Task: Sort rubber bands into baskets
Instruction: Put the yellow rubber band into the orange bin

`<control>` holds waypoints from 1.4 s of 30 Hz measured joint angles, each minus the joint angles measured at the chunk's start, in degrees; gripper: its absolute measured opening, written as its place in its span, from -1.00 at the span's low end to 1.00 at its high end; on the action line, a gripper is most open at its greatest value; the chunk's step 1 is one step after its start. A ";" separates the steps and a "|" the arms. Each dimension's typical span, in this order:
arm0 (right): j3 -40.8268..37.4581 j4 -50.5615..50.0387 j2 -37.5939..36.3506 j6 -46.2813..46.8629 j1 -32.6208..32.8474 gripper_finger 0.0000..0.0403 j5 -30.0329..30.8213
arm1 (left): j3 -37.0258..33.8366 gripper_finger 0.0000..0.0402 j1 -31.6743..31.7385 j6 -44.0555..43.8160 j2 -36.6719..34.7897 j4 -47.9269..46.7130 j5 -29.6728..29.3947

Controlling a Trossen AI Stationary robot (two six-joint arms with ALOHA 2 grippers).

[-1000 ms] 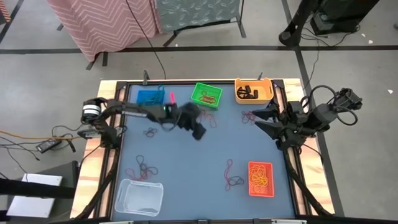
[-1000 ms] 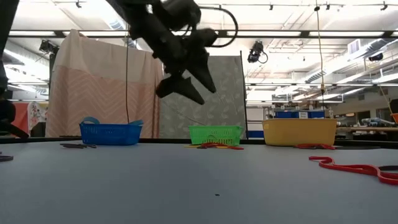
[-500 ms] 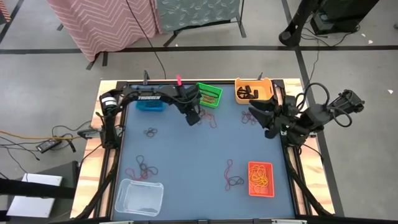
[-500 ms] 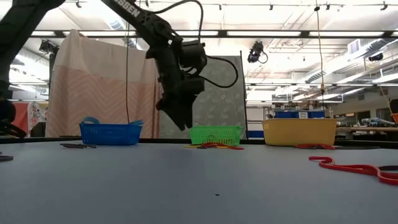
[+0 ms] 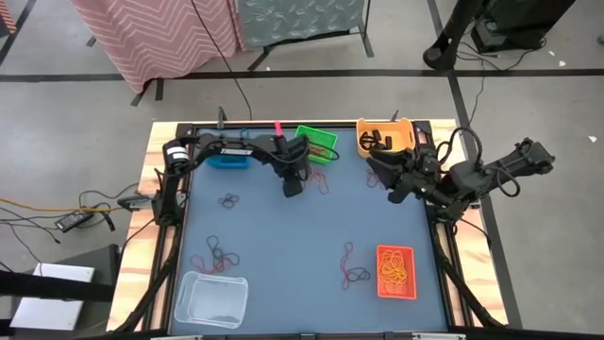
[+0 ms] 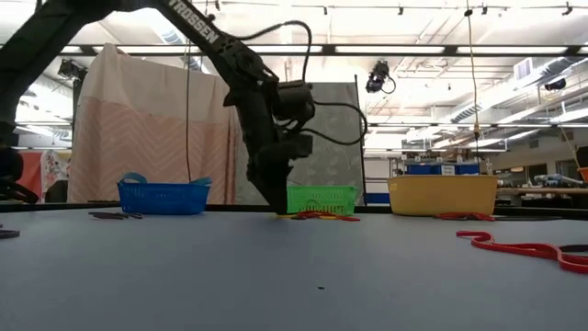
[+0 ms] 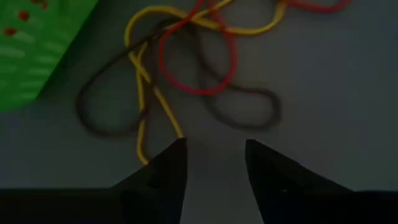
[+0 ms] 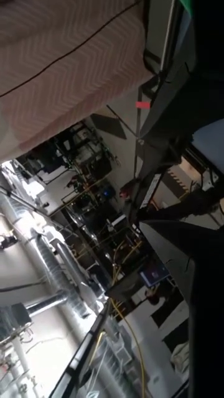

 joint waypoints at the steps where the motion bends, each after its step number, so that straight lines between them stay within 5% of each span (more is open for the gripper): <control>1: 0.00 -0.04 0.10 0.51 -0.10 0.15 -0.01 | 0.00 -0.18 0.09 0.02 0.64 0.07 -0.51; 14: 0.00 2.68 1.45 1.32 -0.07 0.15 -1.15 | 0.45 -0.25 0.80 2.15 2.68 4.24 -3.09; 21: 0.00 2.86 1.48 1.32 0.00 0.15 -1.62 | 0.15 -0.91 1.93 4.27 2.58 1.02 -2.74; 32: 0.00 2.84 1.48 1.01 0.00 0.15 -1.68 | 1.61 -0.99 3.59 3.70 0.77 -14.24 11.14; 42: 0.00 5.09 1.37 0.29 0.11 0.15 -3.65 | 3.27 -1.00 -0.11 3.95 -10.34 -24.35 18.01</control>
